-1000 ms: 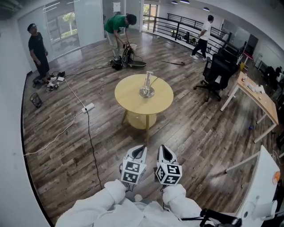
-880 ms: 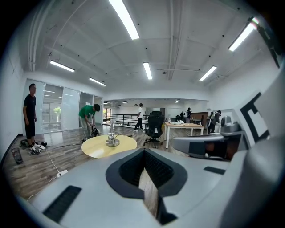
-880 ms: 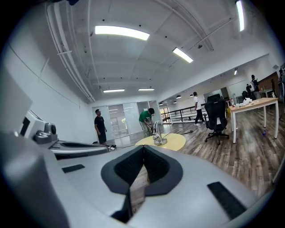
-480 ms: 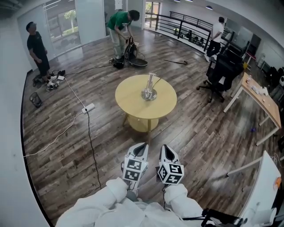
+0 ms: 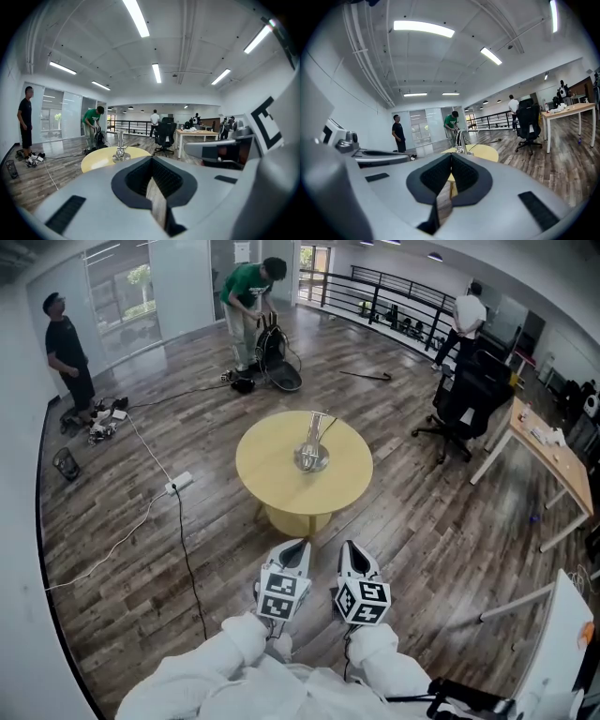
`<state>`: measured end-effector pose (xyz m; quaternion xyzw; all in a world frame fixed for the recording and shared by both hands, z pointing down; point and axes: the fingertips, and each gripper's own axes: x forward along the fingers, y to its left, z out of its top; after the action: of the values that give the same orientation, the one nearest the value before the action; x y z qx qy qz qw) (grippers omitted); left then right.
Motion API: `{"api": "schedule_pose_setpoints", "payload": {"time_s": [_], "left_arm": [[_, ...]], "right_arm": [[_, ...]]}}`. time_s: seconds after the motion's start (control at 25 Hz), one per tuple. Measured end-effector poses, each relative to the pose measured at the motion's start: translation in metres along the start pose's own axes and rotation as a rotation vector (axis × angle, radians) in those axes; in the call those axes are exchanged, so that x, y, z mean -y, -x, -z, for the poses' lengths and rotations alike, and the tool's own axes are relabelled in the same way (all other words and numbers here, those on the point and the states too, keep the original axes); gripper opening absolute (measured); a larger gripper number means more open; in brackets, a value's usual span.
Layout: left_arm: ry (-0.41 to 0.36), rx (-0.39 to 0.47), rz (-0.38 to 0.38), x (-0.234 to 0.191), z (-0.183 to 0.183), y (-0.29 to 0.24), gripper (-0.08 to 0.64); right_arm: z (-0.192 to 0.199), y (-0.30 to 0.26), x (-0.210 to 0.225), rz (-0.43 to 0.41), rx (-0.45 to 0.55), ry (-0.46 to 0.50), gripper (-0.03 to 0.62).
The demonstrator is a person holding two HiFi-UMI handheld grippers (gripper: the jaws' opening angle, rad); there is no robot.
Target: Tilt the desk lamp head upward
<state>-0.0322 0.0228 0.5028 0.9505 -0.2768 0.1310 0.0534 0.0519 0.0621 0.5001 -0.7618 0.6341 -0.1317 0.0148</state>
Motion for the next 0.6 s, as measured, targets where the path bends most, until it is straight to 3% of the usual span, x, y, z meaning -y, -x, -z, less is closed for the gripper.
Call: {"api": "schedule_pose_setpoints", "payload": {"time_s": [0.6], "left_arm": [[-0.022, -0.012, 0.036, -0.069, -0.022, -0.087, -0.002]], "right_arm": [[-0.016, -0.102, 0.015, 0.034, 0.007, -0.010, 0.014]]}}
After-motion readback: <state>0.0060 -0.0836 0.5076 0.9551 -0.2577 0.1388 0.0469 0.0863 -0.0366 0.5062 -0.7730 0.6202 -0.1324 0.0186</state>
